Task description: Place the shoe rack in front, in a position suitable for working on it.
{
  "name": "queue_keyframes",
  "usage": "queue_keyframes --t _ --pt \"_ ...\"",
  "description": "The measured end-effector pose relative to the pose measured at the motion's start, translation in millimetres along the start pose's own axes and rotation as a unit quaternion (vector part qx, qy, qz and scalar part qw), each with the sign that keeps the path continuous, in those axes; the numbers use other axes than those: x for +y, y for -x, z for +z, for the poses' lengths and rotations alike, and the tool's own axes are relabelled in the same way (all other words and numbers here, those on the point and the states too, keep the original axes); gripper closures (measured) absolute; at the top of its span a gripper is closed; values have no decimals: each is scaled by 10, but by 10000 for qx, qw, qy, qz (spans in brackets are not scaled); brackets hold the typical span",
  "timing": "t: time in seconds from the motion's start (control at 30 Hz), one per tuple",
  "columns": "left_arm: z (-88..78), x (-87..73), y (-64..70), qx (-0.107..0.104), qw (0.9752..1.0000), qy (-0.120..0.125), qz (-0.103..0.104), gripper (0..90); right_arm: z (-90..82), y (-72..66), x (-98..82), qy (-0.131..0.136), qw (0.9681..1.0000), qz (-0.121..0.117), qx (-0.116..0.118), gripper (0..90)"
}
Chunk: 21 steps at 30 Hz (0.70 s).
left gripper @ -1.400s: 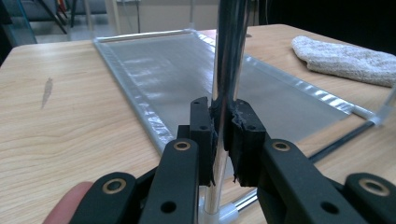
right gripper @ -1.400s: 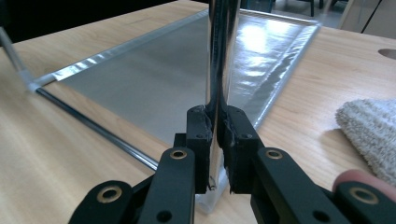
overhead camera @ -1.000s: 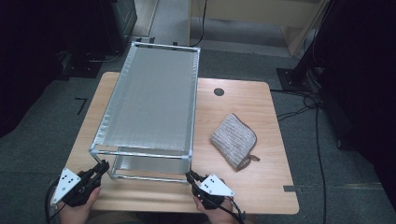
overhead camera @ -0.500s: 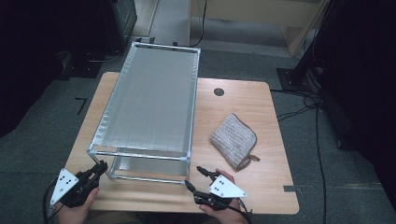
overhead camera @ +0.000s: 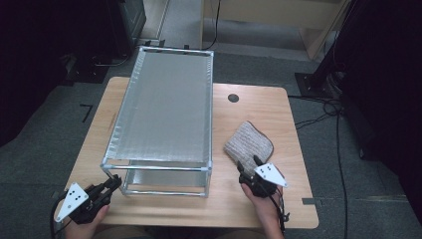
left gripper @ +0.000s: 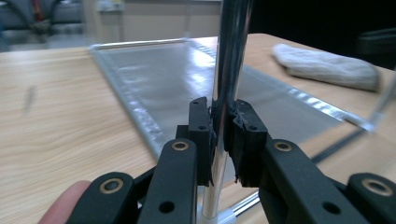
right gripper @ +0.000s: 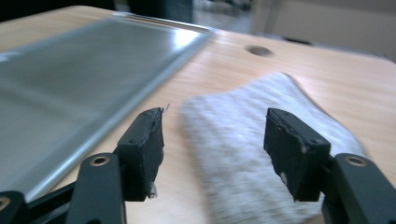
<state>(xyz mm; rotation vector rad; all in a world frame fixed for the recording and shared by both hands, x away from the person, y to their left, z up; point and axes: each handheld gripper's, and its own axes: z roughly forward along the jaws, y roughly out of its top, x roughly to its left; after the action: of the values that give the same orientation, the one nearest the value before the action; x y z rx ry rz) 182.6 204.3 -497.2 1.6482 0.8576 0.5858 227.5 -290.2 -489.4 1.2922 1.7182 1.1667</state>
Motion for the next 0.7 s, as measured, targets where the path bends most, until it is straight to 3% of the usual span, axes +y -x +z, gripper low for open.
queue_keyframes --t 0.1,0.2,0.27,0.37,0.47,0.57,0.7 --pt "18 -1 56 -259 9996 1 122 802 177 139 12 -271 9985 246 -420 322" --pt "31 -5 95 -419 9990 -5 152 801 344 214 2 -588 9961 229 -616 297" --pt "37 -7 116 -491 9986 -9 173 801 458 248 -19 -881 9923 96 -865 297" --pt "47 -14 145 -560 9983 -4 152 799 594 301 -68 -1330 9880 240 -747 267" --pt "51 -16 161 -594 9981 -20 165 799 607 347 -82 -1390 9875 352 -650 285" --pt "60 -18 177 -614 9980 -25 166 799 569 354 -105 -1426 9878 460 -432 477" --pt "67 -14 203 -575 9981 -39 222 802 425 339 -149 -1449 9876 419 -444 615"
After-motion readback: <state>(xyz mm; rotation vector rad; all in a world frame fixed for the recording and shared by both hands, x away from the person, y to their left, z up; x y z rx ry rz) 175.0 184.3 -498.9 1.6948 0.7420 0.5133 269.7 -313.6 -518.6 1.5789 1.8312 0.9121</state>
